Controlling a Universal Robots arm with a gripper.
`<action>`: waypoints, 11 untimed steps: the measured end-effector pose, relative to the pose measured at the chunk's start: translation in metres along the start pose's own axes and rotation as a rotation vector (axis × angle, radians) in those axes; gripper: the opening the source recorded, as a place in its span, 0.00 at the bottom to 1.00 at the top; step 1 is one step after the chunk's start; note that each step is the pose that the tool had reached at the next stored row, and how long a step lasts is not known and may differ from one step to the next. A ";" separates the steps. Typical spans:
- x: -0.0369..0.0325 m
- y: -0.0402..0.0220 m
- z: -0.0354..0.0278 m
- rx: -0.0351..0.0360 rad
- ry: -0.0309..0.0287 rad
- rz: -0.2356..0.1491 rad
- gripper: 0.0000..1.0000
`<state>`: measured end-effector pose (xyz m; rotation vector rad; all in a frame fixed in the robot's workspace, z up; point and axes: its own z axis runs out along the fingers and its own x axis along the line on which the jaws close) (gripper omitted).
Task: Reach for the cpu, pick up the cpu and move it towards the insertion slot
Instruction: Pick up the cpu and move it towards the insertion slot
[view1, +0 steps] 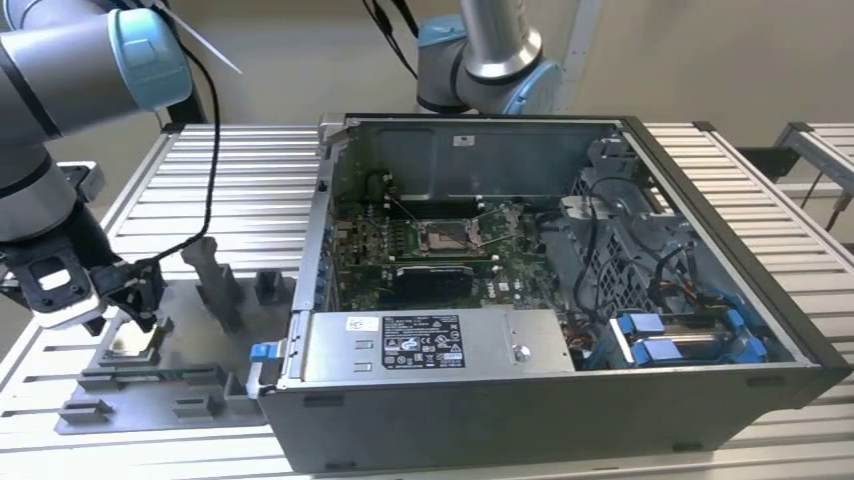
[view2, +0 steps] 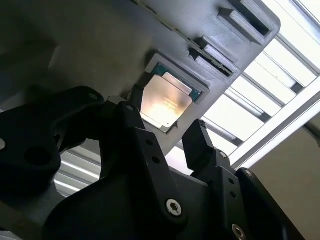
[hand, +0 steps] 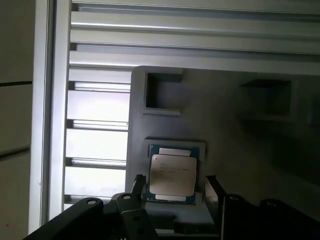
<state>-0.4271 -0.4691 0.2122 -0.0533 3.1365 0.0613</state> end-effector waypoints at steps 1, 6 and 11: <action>0.0001 0.0001 0.0017 -0.0001 -0.0004 -0.001 1.00; 0.0001 0.0004 0.0102 -0.0007 -0.0018 -0.003 1.00; 0.0001 0.0004 0.0107 -0.0011 -0.0020 -0.003 1.00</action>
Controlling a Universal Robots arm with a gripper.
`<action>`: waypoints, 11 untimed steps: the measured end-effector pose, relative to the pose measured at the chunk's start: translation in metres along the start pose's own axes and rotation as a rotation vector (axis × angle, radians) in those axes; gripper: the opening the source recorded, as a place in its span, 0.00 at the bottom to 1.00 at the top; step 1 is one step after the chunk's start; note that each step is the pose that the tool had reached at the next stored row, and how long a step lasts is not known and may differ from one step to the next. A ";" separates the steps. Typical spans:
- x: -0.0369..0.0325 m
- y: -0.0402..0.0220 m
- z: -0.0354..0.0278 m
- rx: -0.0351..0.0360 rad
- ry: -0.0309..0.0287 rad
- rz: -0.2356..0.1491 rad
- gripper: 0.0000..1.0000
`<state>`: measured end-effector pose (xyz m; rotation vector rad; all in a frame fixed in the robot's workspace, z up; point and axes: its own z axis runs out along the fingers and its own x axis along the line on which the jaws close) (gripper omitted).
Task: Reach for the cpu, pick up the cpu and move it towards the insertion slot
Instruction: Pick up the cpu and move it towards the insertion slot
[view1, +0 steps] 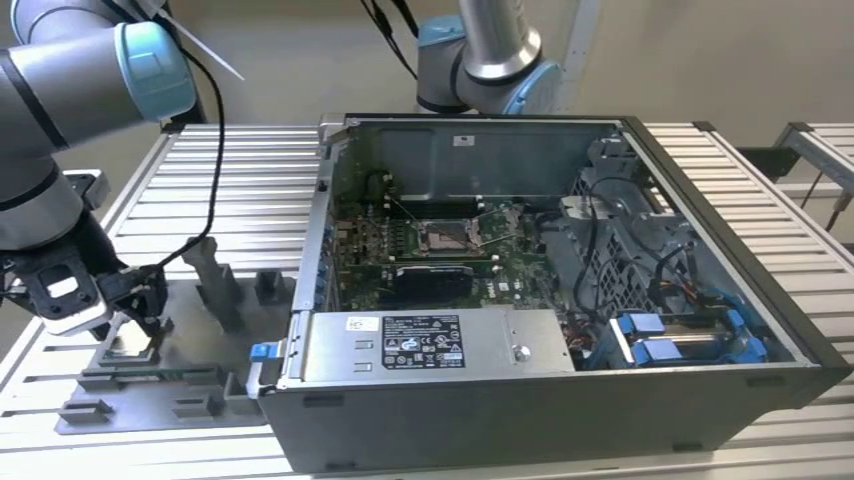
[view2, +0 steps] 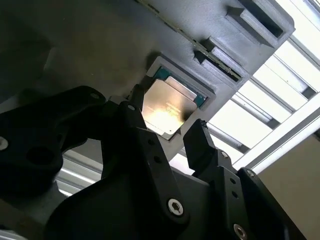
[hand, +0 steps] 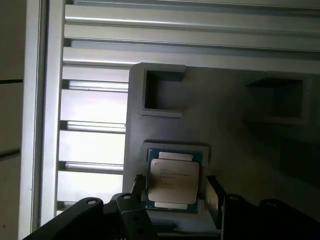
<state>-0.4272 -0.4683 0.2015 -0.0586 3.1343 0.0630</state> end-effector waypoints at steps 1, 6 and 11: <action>0.0000 0.0000 0.0011 -0.0001 -0.0002 0.000 1.00; 0.0002 0.0003 0.0099 0.0000 -0.0001 0.000 1.00; 0.0005 0.0022 0.0174 0.0001 -0.0002 0.000 1.00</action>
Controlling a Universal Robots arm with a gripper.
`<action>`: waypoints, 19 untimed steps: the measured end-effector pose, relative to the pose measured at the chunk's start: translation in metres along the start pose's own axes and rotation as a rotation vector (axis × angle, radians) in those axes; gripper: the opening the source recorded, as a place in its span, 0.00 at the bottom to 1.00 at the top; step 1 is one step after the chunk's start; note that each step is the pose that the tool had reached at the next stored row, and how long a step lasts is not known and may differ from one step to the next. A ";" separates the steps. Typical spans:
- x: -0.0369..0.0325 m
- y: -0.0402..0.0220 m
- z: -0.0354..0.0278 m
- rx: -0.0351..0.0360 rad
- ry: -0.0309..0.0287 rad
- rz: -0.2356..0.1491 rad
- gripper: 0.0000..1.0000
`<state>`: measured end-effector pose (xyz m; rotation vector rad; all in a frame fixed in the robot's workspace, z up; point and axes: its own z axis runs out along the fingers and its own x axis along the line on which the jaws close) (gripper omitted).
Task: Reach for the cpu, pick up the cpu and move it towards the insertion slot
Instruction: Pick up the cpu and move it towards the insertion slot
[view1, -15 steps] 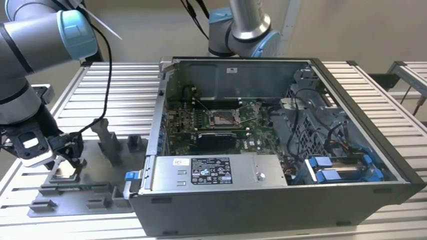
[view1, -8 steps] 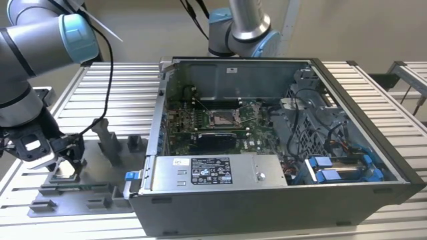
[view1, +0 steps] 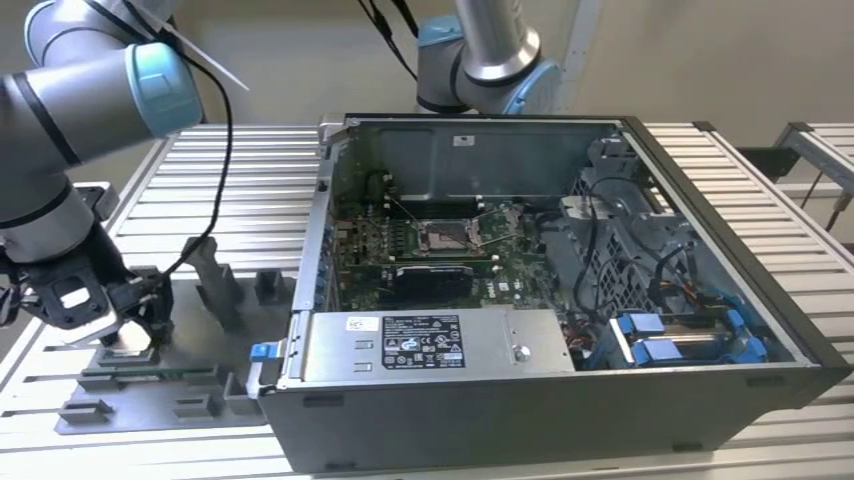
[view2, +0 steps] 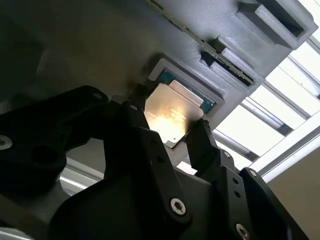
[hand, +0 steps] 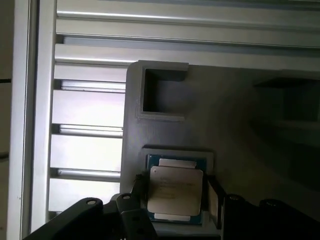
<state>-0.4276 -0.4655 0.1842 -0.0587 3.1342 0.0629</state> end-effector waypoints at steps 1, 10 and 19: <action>0.0003 0.0001 0.0006 0.0000 0.0001 0.000 1.00; 0.0009 -0.0004 -0.0008 -0.0004 0.0000 0.000 0.00; 0.0006 0.0011 -0.0410 -0.0004 0.0001 0.001 0.00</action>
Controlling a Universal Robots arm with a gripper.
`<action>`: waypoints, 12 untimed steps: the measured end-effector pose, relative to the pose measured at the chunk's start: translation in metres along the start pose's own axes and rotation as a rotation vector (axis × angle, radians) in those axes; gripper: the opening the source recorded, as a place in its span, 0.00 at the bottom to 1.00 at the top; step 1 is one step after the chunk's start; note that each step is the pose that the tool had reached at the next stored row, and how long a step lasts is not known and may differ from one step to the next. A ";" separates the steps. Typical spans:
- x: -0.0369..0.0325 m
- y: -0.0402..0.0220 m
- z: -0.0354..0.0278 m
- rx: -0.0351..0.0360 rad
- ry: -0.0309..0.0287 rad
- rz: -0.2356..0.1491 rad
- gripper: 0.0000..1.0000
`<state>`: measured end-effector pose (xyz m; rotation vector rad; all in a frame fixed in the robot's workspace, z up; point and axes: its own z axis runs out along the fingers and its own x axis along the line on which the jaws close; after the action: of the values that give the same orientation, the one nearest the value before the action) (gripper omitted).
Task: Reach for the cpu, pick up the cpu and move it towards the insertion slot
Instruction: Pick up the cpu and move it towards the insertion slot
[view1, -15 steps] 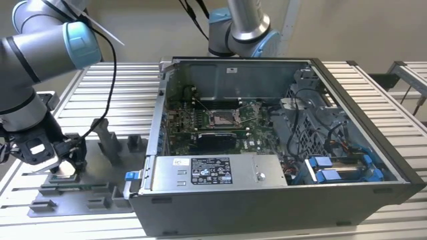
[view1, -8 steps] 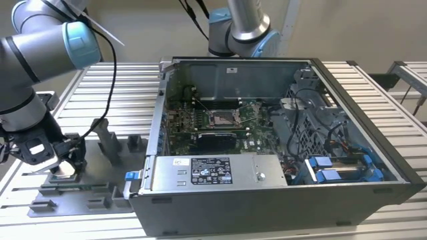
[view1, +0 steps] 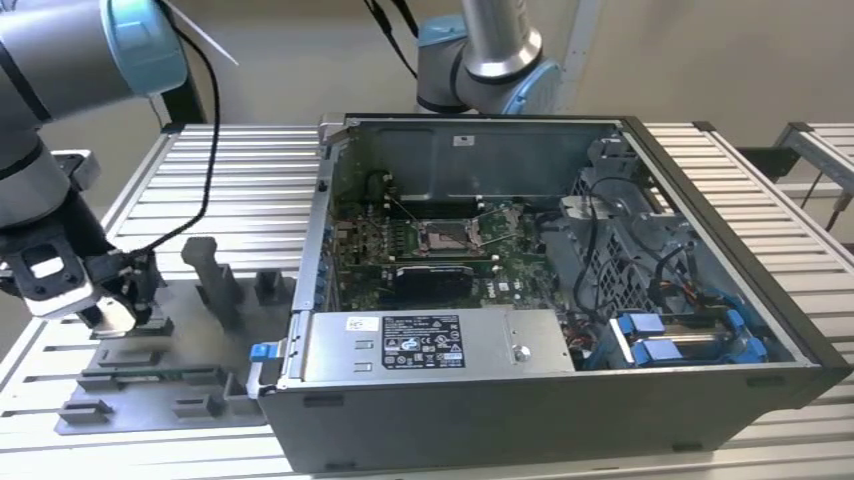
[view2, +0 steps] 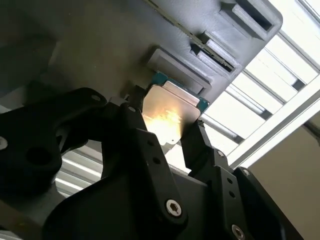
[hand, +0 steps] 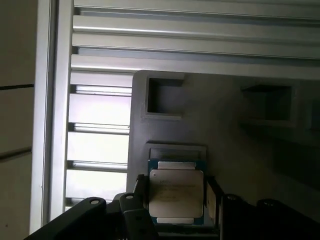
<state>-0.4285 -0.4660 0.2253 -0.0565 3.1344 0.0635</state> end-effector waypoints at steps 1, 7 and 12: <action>0.0000 0.0002 -0.0046 -0.0001 -0.0001 0.000 0.00; -0.0002 0.0012 -0.0294 0.0000 0.0000 0.000 0.00; -0.0004 0.0023 -0.0554 0.0000 0.0000 0.000 0.00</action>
<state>-0.4285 -0.4660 0.2807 -0.0564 3.1344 0.0635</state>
